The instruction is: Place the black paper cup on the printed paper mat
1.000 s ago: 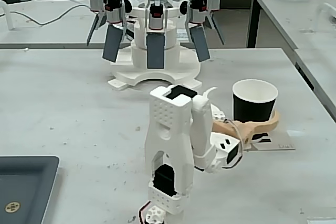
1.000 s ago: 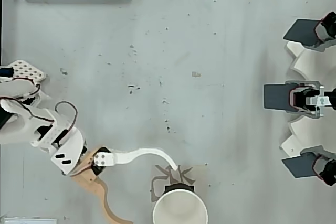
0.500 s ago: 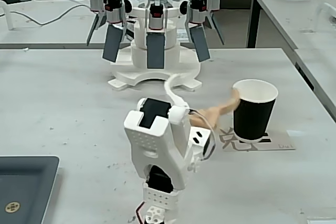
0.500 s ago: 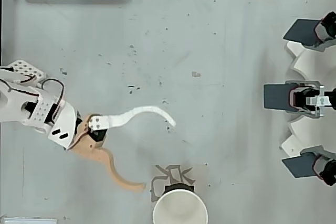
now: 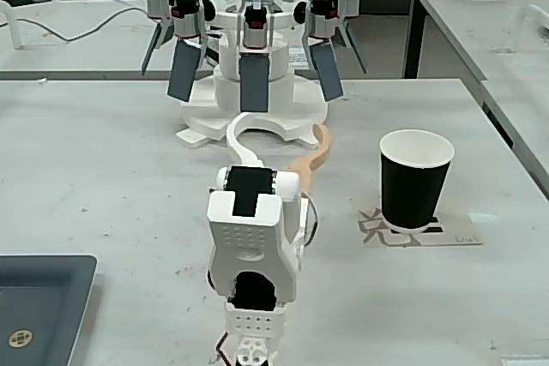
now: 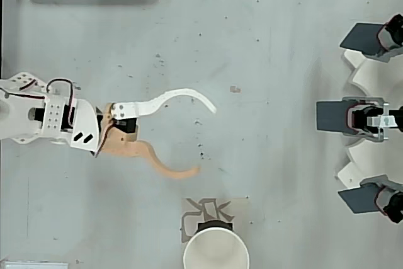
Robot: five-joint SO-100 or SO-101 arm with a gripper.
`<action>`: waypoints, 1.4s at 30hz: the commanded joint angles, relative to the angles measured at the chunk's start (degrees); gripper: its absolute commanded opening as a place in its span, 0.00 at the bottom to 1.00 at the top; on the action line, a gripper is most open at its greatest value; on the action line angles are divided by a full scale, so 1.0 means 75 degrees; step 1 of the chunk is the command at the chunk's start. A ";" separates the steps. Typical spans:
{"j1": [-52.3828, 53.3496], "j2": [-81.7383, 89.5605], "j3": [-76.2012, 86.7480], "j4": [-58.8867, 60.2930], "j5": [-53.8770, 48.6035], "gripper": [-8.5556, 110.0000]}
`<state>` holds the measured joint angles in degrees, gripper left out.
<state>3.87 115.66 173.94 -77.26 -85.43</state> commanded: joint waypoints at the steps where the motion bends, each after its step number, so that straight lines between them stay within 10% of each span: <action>1: -0.0305 0.0199 -0.0527 0.0164 0.0035 0.21; 42: -0.1230 -0.5344 -0.7418 0.2109 -0.0270 0.17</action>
<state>-4.83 75.50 122.17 -62.05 -88.07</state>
